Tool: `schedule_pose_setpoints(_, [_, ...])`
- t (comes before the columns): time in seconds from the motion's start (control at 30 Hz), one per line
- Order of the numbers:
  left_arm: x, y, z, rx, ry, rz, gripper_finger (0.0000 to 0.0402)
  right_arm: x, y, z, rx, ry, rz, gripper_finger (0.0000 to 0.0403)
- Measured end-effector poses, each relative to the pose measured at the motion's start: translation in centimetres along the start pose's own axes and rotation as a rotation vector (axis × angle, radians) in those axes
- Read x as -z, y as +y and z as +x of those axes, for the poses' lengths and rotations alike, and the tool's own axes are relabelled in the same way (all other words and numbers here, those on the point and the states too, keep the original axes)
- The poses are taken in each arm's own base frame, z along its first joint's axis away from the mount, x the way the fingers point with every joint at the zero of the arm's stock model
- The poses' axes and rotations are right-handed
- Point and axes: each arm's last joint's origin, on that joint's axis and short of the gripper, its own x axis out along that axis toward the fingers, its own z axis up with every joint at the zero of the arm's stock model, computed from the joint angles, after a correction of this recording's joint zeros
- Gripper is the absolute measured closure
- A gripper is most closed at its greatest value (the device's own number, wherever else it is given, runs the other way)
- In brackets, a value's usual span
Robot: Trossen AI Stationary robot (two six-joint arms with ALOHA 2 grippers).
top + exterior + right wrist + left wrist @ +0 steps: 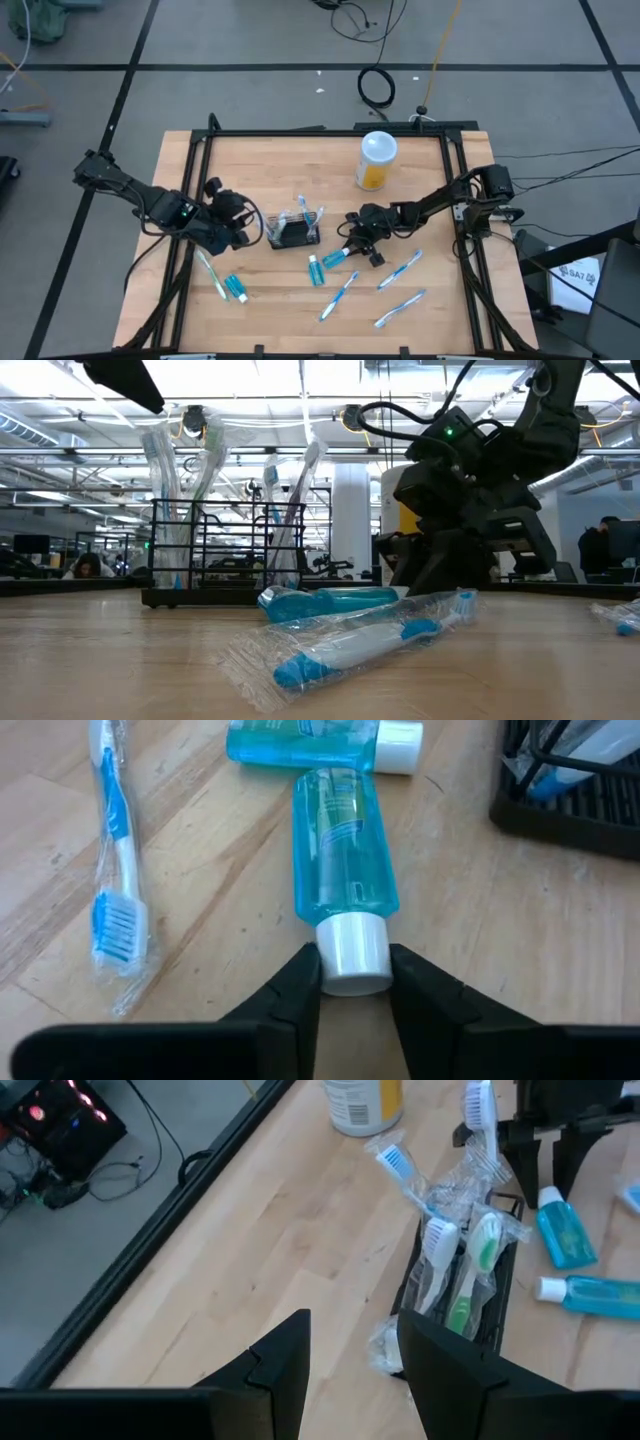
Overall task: Pick & Place toothbrushing station
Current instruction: Put the top right mouthwash bottle into the black wire organizer
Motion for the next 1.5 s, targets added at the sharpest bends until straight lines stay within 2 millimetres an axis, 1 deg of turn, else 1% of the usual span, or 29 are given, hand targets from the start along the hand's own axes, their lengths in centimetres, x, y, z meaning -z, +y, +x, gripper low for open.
schedule_pose_setpoints(0.13, [0.0, 0.0, 0.0, 0.0, 0.0, 0.047, 0.0243, -0.3, -0.1, 0.0, 0.023, -0.028, -0.014, 0.031])
schedule_pose_setpoints(0.2, [0.0, 0.0, 0.0, 0.0, 0.0, 0.05, 0.0243, -0.8, 0.2, -0.1, 0.055, -0.032, -0.029, 0.031])
schedule_pose_setpoints(0.33, [0.0, 0.0, 0.0, 0.001, 0.001, 0.047, 0.0243, -3.4, 1.1, -0.9, 0.144, 0.015, -0.101, 0.0313])
schedule_pose_setpoints(0.5, [0.0, 0.0, 0.0, 0.002, -0.002, 0.049, 0.0243, -8.0, 3.1, -2.4, 0.195, 0.17, -0.172, 0.0313])
schedule_pose_setpoints(0.6, [0.0, 0.0, 0.0, -0.001, -0.006, 0.065, 0.0243, -11.6, 4.5, -3.1, 0.189, 0.188, -0.244, 0.0313])
schedule_pose_setpoints(0.67, [-0.1, 0.0, 0.0, -0.002, -0.01, 0.081, 0.0243, -13.9, 5.4, -3.6, 0.187, 0.208, -0.327, 0.0313])
schedule_pose_setpoints(0.73, [-0.1, 0.0, 0.0, -0.005, -0.014, 0.096, 0.0243, -16.4, 5.9, -3.5, 0.2, 0.215, -0.445, 0.0313])
schedule_pose_setpoints(0.8, [-0.2, 0.0, 0.0, -0.008, -0.019, 0.1, 0.0243, -18.2, 6.1, -3.2, 0.222, 0.263, -0.562, 0.0313])
schedule_pose_setpoints(0.9, [-0.3, -0.1, 0.1, 0.0, -0.023, 0.09, 0.0243, -20.7, 5.6, -2.0, 0.275, 0.341, -0.766, 0.0313])
schedule_pose_setpoints(0.97, [-0.3, -0.1, 0.1, 0.002, -0.022, 0.083, 0.0243, -21.8, 5.0, -1.3, 0.35, 0.439, -0.928, 0.0313])
schedule_pose_setpoints(1.03, [-0.2, -0.1, 0.1, 0.008, -0.017, 0.084, 0.0243, -22.7, 4.0, -0.9, 0.459, 0.556, -1.071, 0.0313])
schedule_pose_setpoints(1.13, [-0.2, -0.2, 0.1, 0.026, -0.003, 0.085, 0.0243, -23.0, 2.5, 0.1, 0.556, 0.713, -1.246, 0.0313])
schedule_pose_setpoints(1.27, [-0.2, -0.2, 0.1, 0.03, -0.001, 0.104, 0.0243, -23.0, 1.5, 0.8, 0.539, 0.771, -1.404, 0.0313])
schedule_pose_setpoints(1.4, [-0.2, -0.2, 0.1, 0.026, -0.005, 0.121, 0.0243, -22.2, 0.2, 1.2, 0.541, 0.911, -1.466, 0.0311])
schedule_pose_setpoints(1.5, [-0.2, -0.2, 0.1, 0.026, -0.004, 0.117, 0.0243, -21.6, -0.7, 1.5, 0.461, 0.937, -1.526, 0.0311])
